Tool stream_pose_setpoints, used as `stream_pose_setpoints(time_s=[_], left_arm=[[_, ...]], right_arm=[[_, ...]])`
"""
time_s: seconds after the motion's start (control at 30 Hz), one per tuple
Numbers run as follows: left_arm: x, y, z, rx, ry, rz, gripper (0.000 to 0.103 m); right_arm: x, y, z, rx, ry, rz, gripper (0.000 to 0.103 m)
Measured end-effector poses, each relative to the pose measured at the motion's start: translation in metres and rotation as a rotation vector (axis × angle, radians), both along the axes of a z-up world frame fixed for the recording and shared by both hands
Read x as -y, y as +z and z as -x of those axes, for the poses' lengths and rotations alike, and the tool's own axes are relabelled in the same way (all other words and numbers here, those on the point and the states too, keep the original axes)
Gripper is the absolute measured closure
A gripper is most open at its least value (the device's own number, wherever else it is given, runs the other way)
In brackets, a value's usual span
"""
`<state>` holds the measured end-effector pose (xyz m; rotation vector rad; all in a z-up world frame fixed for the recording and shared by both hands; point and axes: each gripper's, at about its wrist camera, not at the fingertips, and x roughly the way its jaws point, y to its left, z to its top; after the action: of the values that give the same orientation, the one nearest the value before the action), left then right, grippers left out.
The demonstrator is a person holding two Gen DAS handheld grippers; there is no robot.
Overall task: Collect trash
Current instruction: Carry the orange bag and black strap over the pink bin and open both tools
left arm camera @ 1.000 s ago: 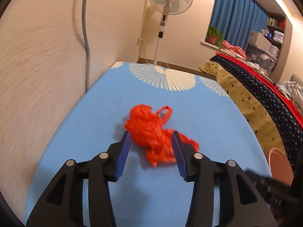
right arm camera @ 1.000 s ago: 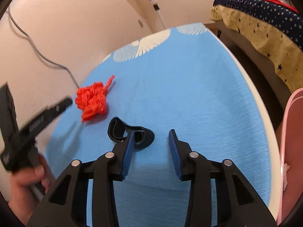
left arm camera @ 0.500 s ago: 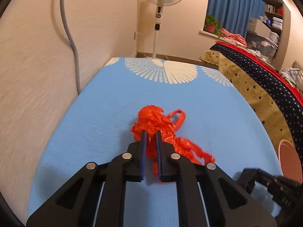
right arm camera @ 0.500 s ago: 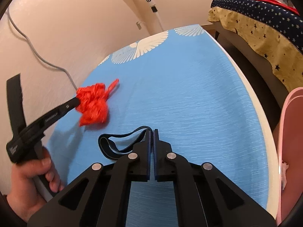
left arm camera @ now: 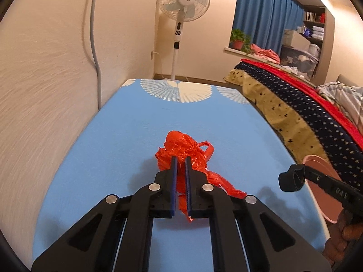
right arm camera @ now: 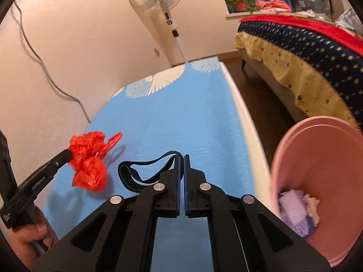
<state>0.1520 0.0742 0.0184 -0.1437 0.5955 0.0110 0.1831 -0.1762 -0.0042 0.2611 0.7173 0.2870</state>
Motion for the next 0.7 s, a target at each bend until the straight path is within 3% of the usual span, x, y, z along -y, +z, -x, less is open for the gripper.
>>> stream_pose_setpoints(time_s=[0.33, 0.7], left_arm=[[0.030, 0.020, 0.047, 0.075, -0.075, 0.021, 0.097], [0.063, 0.021, 0.075, 0.082, -0.148, 0.029, 0.097]], right_arm=[[0.039, 0.030, 0.045, 0.059, -0.062, 0.023, 0.100], [0.085, 0.042, 0.084, 0.087, -0.132, 0.031, 0.100]])
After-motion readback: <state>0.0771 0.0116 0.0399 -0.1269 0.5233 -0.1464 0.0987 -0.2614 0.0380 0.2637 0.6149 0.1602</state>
